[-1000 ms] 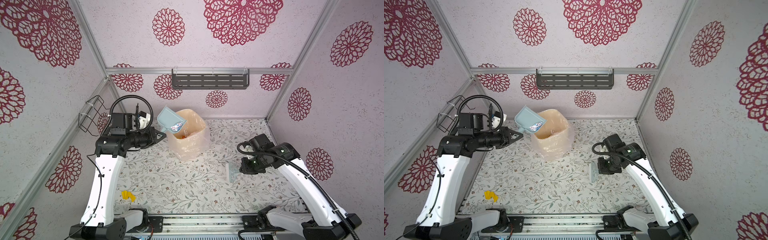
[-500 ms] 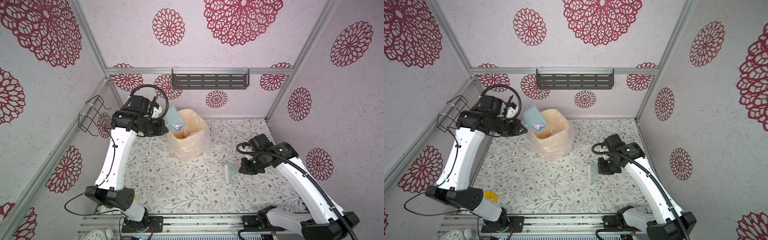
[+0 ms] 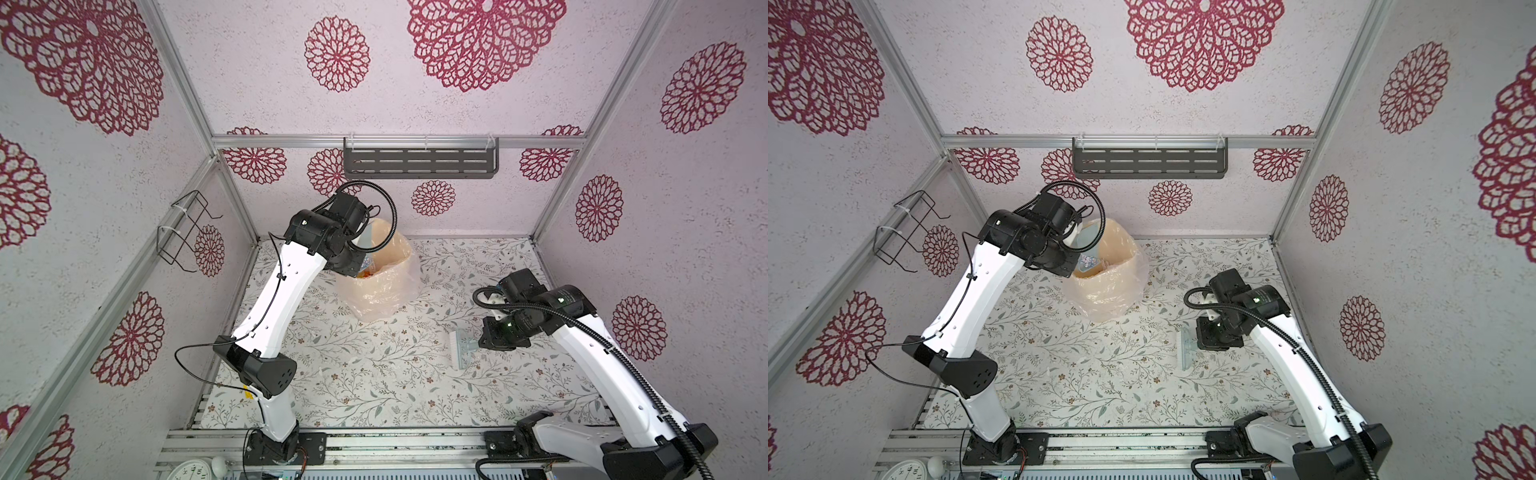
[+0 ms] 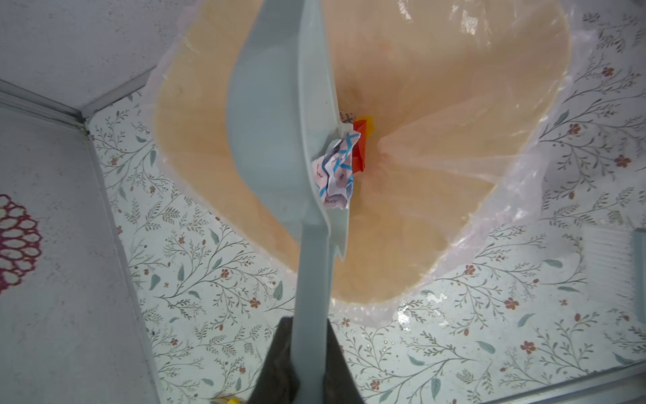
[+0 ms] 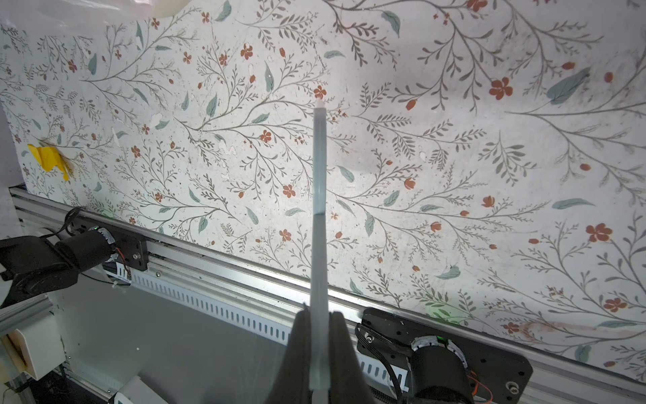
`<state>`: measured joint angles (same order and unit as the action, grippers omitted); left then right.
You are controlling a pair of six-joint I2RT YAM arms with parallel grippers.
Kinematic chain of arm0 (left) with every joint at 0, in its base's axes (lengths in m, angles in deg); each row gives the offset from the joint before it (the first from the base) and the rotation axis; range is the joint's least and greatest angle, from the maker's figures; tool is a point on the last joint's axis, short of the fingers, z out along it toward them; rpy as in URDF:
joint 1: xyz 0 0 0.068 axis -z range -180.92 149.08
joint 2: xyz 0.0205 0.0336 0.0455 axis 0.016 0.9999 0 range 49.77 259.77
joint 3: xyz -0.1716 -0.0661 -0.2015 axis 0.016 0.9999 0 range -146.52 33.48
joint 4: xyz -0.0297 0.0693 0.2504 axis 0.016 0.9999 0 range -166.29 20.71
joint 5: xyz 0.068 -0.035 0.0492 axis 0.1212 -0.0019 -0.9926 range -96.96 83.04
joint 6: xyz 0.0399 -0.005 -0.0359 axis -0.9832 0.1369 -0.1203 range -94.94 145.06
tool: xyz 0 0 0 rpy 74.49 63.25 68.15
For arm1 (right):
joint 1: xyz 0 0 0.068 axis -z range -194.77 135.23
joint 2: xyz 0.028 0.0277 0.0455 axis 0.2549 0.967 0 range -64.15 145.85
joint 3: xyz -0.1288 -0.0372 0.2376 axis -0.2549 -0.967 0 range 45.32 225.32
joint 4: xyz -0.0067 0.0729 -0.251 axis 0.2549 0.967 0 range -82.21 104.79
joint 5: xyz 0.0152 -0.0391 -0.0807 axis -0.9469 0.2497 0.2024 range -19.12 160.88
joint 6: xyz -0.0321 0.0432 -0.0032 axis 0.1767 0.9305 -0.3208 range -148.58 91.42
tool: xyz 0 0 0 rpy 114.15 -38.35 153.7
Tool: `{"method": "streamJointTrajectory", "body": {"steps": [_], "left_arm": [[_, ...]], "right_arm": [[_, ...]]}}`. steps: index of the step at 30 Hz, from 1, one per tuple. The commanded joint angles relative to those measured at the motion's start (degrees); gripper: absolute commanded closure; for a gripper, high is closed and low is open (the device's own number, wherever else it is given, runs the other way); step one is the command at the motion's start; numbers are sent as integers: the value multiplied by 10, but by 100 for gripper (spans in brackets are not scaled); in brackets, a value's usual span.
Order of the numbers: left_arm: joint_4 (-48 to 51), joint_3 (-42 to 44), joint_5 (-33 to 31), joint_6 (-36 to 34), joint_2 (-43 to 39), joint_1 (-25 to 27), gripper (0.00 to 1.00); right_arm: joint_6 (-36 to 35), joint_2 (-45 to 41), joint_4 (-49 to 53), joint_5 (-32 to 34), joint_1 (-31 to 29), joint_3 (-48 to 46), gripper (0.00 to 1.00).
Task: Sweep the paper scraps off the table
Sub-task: 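Tip the dustpan over the cream bin with the left gripper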
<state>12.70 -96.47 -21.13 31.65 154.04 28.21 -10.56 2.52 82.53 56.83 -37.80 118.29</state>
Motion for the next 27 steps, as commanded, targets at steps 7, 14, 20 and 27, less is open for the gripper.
{"method": "streamJointTrajectory", "body": {"steps": [7,14,20,27], "left_arm": [[12,4,-85,-34,-6,23,100],[5,-13,-123,-44,-11,30,100],[-25,-32,-74,-28,-47,25,100],[-122,109,48,46,-177,-23,100]], "right_arm": [[2,-5,1,-16,3,-1,100],[9,-8,-6,-25,0,-2,100],[53,-21,-68,-51,-45,-30,100],[173,-33,-227,-64,-177,-85,100]]}}
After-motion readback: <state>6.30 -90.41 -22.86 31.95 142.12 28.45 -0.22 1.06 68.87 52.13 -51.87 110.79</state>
